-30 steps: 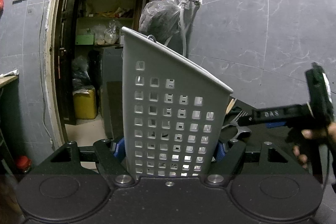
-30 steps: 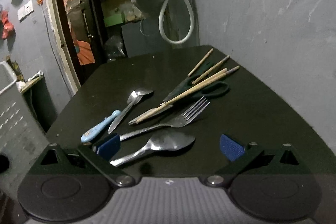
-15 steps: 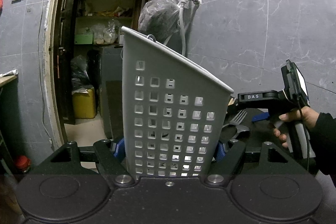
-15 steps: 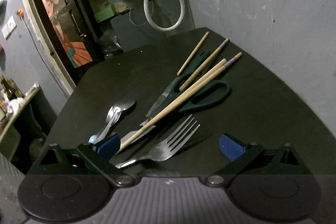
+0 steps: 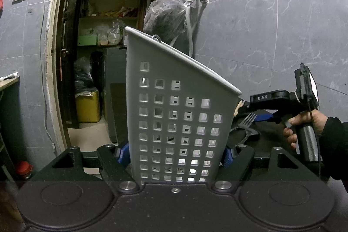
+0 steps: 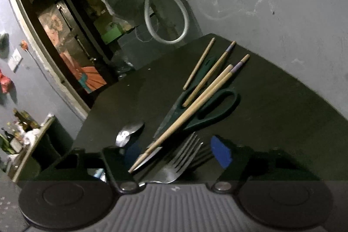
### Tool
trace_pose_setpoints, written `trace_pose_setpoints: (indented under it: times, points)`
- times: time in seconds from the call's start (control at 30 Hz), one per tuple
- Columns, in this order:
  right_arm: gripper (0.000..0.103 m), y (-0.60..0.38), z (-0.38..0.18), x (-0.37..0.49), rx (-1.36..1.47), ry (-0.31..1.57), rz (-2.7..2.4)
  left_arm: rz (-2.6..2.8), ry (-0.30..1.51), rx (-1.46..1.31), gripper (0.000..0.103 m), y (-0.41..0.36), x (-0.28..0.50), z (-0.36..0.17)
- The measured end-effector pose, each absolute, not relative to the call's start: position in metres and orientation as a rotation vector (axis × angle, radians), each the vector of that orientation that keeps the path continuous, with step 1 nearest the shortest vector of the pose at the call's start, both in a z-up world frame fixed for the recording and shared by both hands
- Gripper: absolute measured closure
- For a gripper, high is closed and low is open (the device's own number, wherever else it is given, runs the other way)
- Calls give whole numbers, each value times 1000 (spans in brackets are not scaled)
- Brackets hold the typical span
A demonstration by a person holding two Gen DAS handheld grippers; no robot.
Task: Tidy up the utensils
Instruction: 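Lower the right tool to the table and grasp the silver fork, then lift the fork with the right tool and drop it into the basket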
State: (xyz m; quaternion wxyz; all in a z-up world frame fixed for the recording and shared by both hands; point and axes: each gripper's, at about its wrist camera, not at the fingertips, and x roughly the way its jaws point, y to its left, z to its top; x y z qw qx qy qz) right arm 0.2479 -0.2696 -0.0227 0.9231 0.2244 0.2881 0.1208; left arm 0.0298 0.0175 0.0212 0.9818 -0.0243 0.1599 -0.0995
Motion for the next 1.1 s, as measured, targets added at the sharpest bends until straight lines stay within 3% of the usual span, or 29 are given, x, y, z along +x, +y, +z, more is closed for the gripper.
trace_pose_setpoints:
  times: [0.03, 0.13, 0.2, 0.27, 0.4, 0.47, 0.83, 1.1]
  points:
    - [44, -269, -23, 250, 445, 590, 233, -200, 321, -49, 26, 17, 30, 21]
    - [50, -269, -24, 252, 431, 582, 221, -200, 322, -49, 26, 18, 30, 21]
    - [59, -269, -24, 252, 425, 585, 220, -200, 321, -48, 26, 17, 30, 21]
    - [81, -269, -25, 253, 429, 597, 220, -200, 322, -49, 26, 18, 30, 21]
    - [84, -273, -26, 251, 462, 596, 221, -200, 322, -49, 26, 17, 30, 21]
    - [93, -274, -26, 249, 467, 583, 223, -200, 322, -49, 26, 17, 30, 21]
    - [98, -282, -5, 213, 483, 444, 181, -199, 321, -49, 26, 17, 30, 21]
    - [100, -252, 44, 162, 239, 182, 169, -200, 323, -52, 26, 17, 31, 21]
